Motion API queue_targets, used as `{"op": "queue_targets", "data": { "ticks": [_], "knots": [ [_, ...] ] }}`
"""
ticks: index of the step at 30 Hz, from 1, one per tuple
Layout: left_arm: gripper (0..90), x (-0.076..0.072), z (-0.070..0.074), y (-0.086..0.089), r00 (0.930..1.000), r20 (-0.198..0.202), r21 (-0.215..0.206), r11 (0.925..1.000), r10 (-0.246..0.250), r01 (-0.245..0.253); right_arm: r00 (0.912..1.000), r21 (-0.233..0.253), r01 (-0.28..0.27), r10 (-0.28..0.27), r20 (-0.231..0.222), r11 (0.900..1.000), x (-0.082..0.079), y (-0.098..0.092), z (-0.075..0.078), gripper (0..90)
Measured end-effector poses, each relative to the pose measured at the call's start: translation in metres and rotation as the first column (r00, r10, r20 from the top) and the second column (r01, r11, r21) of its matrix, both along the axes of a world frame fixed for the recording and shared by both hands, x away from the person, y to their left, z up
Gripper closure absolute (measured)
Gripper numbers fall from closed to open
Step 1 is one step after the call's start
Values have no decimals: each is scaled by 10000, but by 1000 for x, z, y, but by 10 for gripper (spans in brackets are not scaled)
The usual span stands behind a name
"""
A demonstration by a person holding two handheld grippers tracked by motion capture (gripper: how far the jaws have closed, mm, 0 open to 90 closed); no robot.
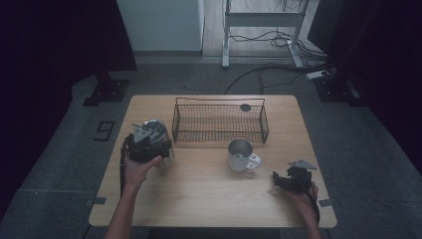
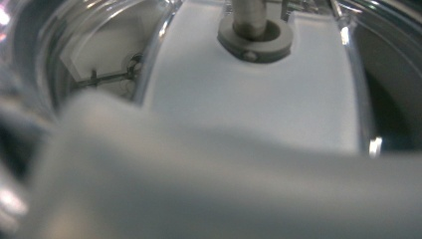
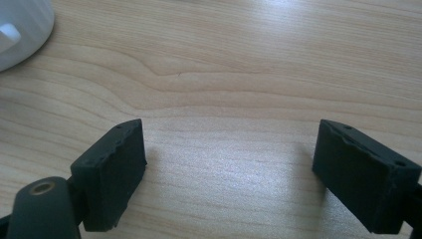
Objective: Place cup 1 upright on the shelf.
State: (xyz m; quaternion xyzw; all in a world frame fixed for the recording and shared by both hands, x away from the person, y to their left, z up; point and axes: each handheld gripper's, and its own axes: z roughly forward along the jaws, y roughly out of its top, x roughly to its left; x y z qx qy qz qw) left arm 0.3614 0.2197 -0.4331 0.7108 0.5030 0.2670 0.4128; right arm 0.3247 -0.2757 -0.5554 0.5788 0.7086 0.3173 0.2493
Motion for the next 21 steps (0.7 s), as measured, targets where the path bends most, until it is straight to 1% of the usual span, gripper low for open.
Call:
{"op": "queue_targets", "data": {
  "ticks": [3,5,16,21],
  "knots": [
    [37,1,3,-1,10000,6,-43,10000,-11,11,10000,-13,6,-6,-9,10000,0,0,0,131],
    [37,2,4,-2,10000,4,-146,9999,-36,36,10000,-8,35,-35,-12,10000,-1,0,0,132],
    [37,4,9,-5,9999,55,-163,9998,-103,104,10000,-9,43,-43,-11,10000,-1,0,0,131],
    [38,7,12,-7,9999,67,-291,9995,-106,108,10000,-12,45,-45,-11,10000,-1,0,0,132]
  ]
}}
